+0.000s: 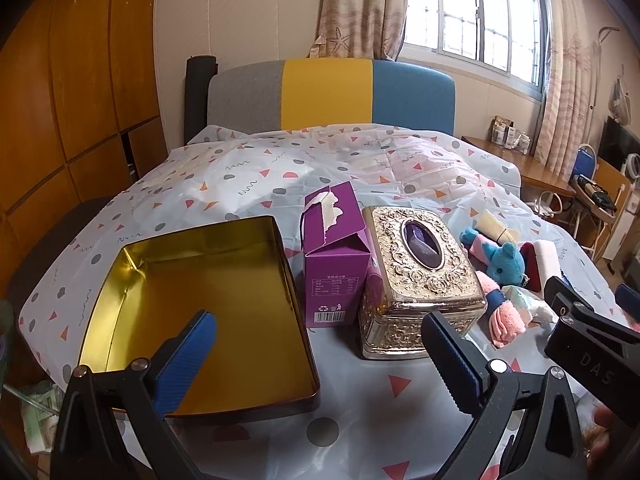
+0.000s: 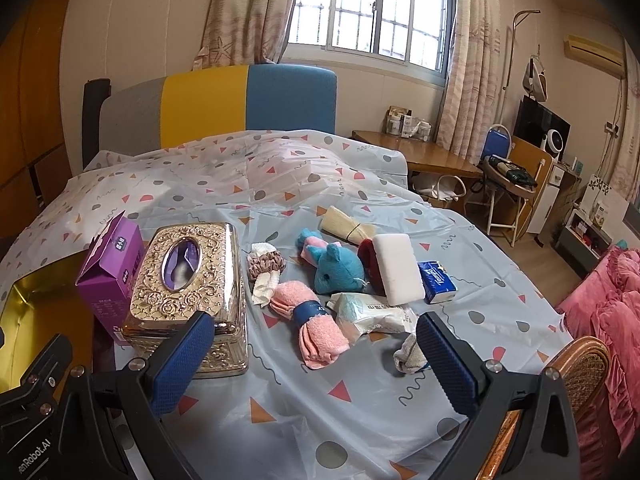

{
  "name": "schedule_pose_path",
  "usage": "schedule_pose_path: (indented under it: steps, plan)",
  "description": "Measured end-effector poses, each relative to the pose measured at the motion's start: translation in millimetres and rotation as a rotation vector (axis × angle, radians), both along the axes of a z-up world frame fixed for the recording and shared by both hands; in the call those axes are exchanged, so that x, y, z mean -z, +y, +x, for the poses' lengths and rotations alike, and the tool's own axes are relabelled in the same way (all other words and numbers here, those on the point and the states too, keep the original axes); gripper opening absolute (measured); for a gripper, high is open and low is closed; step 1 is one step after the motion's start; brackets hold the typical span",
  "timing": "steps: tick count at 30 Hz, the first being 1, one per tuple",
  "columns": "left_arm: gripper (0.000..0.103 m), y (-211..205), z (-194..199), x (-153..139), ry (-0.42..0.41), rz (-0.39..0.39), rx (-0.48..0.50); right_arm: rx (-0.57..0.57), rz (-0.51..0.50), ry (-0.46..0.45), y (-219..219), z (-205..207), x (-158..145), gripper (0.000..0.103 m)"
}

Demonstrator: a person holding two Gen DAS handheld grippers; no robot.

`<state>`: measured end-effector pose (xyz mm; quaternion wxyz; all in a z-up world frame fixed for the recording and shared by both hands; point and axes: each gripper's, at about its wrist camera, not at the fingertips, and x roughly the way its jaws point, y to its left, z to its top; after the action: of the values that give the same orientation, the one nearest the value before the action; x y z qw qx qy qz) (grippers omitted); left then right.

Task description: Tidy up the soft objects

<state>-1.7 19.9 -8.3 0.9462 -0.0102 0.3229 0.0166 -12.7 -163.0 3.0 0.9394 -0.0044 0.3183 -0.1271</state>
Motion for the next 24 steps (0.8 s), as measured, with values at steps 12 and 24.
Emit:
schedule_pose_path:
  steps: [12,24]
  plan:
    - [0.103,5,-3,-1,0.002,-0.002,-0.005,-0.008,-0.003,-0.009,5,0,-2,0.103]
    - [0.103,12,-5,-1,-0.001,-0.018,-0.017,-0.014,-0.004,-0.013,8,-1,-2,0.103]
